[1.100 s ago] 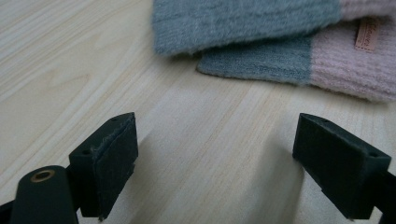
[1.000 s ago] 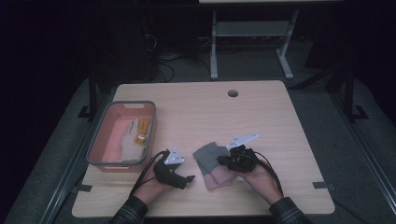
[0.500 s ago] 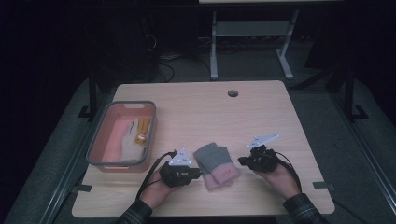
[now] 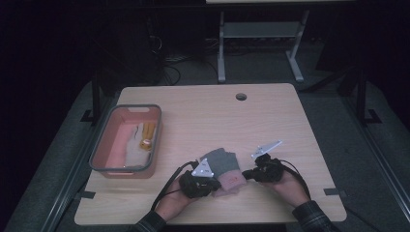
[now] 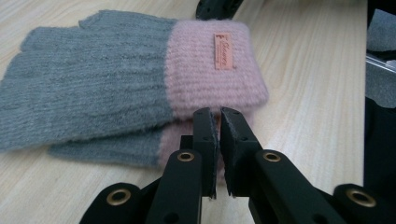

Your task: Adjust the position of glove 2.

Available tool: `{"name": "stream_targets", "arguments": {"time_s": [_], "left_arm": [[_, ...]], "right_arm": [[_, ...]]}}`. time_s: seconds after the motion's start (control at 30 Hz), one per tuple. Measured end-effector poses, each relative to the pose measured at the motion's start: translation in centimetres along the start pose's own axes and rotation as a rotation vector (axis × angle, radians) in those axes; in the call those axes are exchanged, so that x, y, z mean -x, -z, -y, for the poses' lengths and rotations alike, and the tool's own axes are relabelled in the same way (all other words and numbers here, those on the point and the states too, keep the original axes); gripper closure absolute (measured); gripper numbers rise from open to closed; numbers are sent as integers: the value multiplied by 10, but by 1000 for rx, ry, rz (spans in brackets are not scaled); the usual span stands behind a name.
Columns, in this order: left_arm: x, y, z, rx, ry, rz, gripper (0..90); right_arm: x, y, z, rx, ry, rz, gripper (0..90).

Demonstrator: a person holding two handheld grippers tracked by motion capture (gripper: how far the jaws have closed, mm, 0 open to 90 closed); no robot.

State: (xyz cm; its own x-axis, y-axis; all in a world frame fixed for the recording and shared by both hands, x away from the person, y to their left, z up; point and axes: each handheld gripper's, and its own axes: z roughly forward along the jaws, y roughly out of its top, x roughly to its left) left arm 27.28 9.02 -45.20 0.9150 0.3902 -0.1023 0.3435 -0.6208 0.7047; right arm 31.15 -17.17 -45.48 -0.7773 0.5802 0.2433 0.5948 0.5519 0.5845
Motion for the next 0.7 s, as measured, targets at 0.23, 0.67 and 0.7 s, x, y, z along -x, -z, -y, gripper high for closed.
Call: {"name": "stream_targets", "arguments": {"time_s": [0.23, 0.67, 0.7], "left_arm": [[-3, 1, 1, -3, 13, -5, 841], [-5, 2, 3, -33, -1, -11, 853], [-6, 3, 3, -24, 8, -12, 849]], "right_arm": [[-2, 0, 0, -18, 27, 21, 900], [0, 2, 2, 40, 34, -101, 900], [0, 3, 2, 51, 32, -111, 900]]}}
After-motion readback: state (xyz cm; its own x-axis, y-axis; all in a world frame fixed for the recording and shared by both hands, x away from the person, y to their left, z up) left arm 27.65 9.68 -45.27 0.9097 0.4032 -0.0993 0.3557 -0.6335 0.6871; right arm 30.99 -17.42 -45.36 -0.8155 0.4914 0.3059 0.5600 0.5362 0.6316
